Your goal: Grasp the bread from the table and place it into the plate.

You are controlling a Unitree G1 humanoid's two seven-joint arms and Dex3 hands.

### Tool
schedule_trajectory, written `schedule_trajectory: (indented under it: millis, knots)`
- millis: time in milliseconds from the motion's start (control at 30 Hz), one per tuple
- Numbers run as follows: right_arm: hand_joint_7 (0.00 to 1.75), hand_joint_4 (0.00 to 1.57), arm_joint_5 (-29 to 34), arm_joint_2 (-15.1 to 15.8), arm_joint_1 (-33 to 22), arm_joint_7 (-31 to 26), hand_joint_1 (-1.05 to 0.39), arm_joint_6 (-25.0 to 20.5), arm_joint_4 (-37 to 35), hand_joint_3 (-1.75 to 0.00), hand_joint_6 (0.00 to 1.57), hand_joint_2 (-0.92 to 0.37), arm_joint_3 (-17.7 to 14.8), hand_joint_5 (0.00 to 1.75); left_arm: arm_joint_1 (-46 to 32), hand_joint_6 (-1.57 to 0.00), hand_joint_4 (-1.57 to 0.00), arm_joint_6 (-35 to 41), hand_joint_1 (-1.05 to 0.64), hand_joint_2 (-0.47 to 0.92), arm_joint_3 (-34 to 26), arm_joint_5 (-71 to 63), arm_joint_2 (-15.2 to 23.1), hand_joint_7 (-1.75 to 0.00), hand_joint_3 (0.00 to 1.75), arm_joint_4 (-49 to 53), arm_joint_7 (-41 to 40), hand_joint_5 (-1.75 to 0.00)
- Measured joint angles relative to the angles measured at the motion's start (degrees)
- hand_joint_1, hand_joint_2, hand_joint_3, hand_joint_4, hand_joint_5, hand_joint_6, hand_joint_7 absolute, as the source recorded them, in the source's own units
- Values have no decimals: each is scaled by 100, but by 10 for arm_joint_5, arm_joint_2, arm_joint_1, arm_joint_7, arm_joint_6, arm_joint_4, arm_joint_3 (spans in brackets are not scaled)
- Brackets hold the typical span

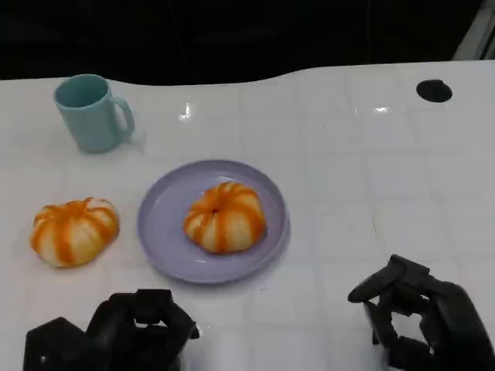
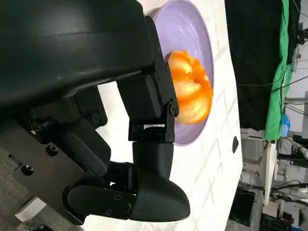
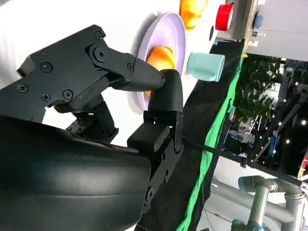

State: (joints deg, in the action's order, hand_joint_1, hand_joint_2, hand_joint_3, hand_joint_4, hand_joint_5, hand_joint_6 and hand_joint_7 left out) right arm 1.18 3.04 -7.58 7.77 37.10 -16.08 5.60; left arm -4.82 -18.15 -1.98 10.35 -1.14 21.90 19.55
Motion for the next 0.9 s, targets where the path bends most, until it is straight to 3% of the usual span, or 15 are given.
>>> schedule_trajectory:
  millis: [900]
  knots:
    - [141,92,2,-1,9,8,-44,20,-29,-84,82,-64,-1,175,12,-141,-157,-10,-105,57,-3,0,-1,-80,63,20,0,-123]
